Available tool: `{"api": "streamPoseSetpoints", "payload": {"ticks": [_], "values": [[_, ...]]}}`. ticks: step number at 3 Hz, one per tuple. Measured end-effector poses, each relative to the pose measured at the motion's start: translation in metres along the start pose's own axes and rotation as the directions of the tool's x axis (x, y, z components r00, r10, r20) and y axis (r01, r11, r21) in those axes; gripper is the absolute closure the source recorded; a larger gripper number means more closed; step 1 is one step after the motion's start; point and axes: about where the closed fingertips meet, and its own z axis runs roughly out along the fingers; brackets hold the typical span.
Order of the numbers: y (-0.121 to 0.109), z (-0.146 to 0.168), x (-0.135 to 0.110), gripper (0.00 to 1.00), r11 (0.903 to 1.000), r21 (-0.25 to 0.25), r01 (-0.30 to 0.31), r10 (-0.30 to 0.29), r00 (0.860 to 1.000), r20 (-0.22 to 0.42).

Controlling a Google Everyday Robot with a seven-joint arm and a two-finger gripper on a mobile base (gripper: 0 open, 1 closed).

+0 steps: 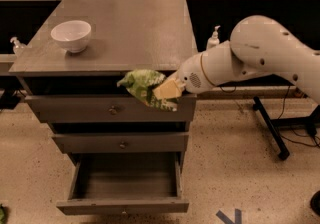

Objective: Place green jalapeno chip bag into bottom drawer

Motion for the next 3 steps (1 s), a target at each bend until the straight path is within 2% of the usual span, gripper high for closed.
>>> {"api": "streamPoseSetpoints", "payload": {"ticks": [1,2,3], "values": [[0.003,0.006,0.000,1.00,0.9997,-0.017,0.015,-0.015,1.000,-0.012],[0.000,0.025,0.010,1.00,0.9984,-0.056,0.001,-0.002,1.000,-0.022],[0.015,0.079,0.068,1.00,0.9822,-0.172,-0.075,0.083,0.996,0.042]]}}
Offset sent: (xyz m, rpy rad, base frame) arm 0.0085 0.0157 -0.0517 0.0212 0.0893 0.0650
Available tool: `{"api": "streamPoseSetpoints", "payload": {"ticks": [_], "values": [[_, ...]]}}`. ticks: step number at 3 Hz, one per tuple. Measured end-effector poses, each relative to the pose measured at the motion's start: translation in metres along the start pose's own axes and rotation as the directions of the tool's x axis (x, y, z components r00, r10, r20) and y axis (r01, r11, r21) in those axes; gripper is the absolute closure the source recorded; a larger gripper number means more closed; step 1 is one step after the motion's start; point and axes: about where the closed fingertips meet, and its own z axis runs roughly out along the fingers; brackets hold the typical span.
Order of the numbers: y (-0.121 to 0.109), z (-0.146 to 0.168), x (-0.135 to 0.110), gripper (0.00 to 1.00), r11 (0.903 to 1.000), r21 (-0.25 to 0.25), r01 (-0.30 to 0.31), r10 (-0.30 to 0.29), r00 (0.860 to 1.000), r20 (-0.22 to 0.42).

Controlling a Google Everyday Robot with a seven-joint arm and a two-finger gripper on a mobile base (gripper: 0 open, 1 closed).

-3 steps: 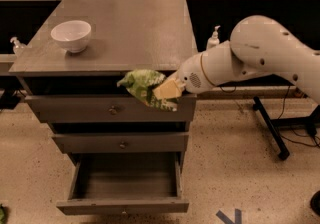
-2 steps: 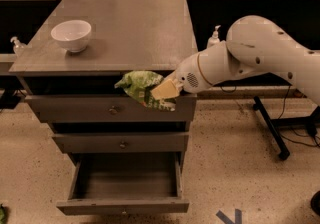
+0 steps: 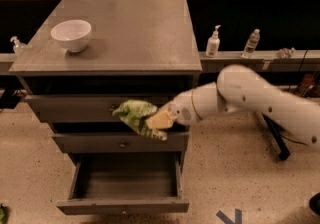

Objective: Place green jalapeno chip bag into bottom drawer

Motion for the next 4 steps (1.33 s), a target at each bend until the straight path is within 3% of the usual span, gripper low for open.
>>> {"api": "streamPoseSetpoints", "payload": {"ticks": [1,2,3,4], "values": [[0.012,0.057,0.064,1.00,0.9981,-0.061,-0.010,0.018,0.991,0.131],[-0.001,0.084,0.076,1.00,0.9989,-0.046,-0.005,0.014,0.980,0.199],[-0.004,0.088,0.080,1.00,0.9987,-0.049,-0.018,0.026,0.985,0.172],[-0.038,0.098,0.111,1.00,0.9992,-0.041,0.007,-0.001,0.989,0.149]]}}
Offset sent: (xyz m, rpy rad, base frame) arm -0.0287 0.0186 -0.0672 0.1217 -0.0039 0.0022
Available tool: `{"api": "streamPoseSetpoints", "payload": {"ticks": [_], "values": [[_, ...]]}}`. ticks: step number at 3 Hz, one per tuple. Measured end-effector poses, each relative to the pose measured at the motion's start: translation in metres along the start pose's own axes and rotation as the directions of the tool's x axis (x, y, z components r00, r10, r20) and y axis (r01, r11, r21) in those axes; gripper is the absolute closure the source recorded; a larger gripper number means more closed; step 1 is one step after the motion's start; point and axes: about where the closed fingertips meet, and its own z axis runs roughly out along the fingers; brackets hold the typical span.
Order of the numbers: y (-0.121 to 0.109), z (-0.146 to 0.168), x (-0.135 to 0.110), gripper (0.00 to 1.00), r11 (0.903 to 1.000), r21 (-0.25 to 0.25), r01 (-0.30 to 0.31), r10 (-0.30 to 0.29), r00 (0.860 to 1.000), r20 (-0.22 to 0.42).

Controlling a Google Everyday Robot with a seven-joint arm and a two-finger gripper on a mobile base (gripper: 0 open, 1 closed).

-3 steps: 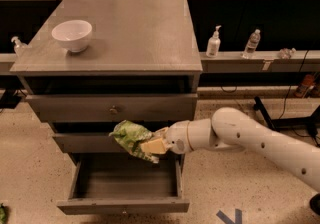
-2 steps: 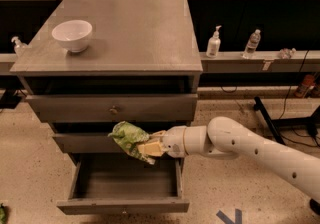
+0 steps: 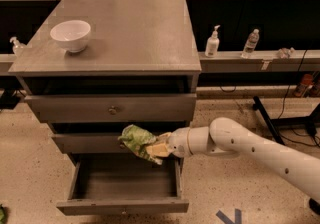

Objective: Place green jalapeno chip bag into bottom drawer

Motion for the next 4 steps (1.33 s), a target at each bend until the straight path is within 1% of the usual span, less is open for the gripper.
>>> {"api": "streamPoseSetpoints", "payload": {"ticks": [1,2,3,4], "values": [[-0.044,0.011,0.052,1.00,0.9980,-0.041,0.047,-0.046,0.998,0.038],[-0.071,0.036,0.114,1.00,0.9948,-0.087,0.054,-0.050,0.998,0.040],[-0.089,0.052,0.156,1.00,0.9925,-0.114,0.044,-0.042,0.999,0.017],[-0.101,0.071,0.192,1.00,0.9932,-0.112,0.035,-0.038,0.999,-0.022]]}}
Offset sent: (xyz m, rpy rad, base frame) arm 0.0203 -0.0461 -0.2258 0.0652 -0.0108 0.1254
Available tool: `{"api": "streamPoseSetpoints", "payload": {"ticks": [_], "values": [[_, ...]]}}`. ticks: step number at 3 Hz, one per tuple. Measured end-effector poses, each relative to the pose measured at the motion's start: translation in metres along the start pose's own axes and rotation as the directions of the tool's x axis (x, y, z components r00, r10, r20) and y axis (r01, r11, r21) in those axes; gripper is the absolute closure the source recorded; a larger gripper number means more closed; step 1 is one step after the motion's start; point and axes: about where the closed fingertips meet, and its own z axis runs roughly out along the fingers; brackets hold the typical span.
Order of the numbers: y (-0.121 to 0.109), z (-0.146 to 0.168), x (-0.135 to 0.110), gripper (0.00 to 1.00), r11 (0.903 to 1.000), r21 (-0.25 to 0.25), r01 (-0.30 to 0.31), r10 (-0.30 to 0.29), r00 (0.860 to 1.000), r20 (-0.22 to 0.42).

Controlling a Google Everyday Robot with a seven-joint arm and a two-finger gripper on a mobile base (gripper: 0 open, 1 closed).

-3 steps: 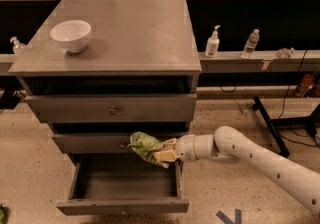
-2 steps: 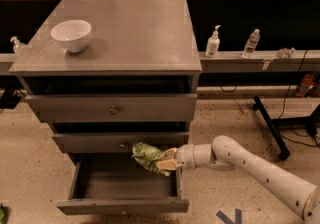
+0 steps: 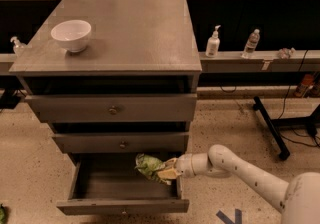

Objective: Place green jalapeno chip bag into bottom drawer

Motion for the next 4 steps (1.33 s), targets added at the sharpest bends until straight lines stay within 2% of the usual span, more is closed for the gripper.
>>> {"api": "streamPoseSetpoints", "payload": {"ticks": [2,3,4], "values": [[-0.021,0.018,0.046,0.97,0.9976,0.068,-0.016,0.021,0.998,-0.064],[-0.025,0.022,0.052,0.75,0.9960,0.087,-0.021,0.027,0.997,-0.078],[-0.030,0.043,0.051,0.51,0.9929,0.102,-0.062,0.068,0.996,-0.058]]}}
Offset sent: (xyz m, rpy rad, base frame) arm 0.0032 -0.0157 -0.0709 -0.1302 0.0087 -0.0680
